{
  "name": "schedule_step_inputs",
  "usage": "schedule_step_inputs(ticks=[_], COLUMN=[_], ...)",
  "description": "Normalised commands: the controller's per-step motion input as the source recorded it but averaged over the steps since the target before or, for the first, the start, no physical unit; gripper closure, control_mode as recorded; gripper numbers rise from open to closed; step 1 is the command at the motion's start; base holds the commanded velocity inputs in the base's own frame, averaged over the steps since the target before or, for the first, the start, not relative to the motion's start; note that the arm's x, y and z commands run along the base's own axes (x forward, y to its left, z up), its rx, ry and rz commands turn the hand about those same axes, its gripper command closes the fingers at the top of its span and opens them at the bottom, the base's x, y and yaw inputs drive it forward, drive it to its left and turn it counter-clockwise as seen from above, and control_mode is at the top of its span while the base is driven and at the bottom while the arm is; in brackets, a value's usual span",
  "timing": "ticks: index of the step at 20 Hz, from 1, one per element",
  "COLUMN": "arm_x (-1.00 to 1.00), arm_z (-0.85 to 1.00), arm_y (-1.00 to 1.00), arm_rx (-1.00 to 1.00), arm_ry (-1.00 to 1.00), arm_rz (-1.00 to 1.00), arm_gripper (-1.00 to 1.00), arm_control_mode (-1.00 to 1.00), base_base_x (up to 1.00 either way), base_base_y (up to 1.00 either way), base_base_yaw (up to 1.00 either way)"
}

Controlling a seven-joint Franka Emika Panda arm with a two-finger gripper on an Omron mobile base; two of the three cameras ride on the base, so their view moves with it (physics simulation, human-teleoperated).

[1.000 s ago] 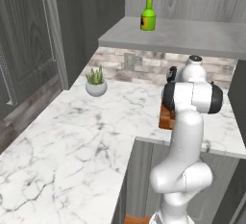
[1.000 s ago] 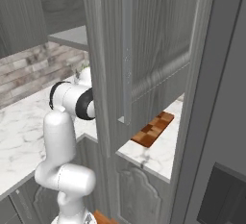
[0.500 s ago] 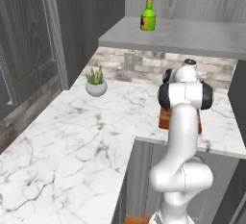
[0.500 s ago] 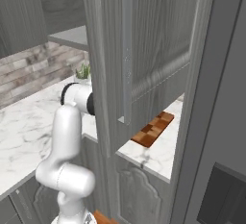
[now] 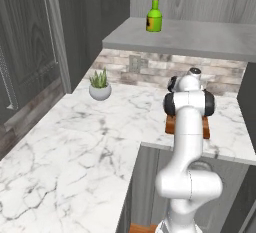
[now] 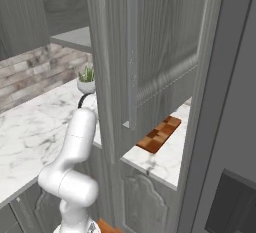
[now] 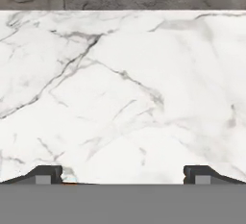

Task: Move the cutting board and knife to the sink. Then move spray from the cabinet to the counter.

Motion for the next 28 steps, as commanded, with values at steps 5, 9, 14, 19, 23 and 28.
schedule_step_inputs(ticks=[5,9,14,19,23,28], arm_x=[0.48,0.21,-0.38,-1.00,-1.00,-1.00], arm_z=[-0.38,-0.54,-0.67,-0.96,-1.00,-0.96], arm_y=[-0.15,-0.03,-0.03,-0.01,0.00,0.01], arm_rx=[0.02,0.00,0.00,-0.01,-0.04,-0.03], arm_ry=[0.00,0.00,0.00,0.00,0.02,0.07], arm_rz=[0.10,0.10,0.08,0.00,0.00,0.00], arm_gripper=[-1.00,-1.00,-1.00,-1.00,-1.00,-1.00], arm_control_mode=[-1.00,-1.00,-1.00,-1.00,-1.00,-1.00], base_base_x=[0.00,0.00,0.00,0.00,0.00,0.00], base_base_y=[0.00,0.00,0.00,0.00,0.00,0.00], base_base_yaw=[0.00,0.00,0.00,0.00,0.00,0.00])
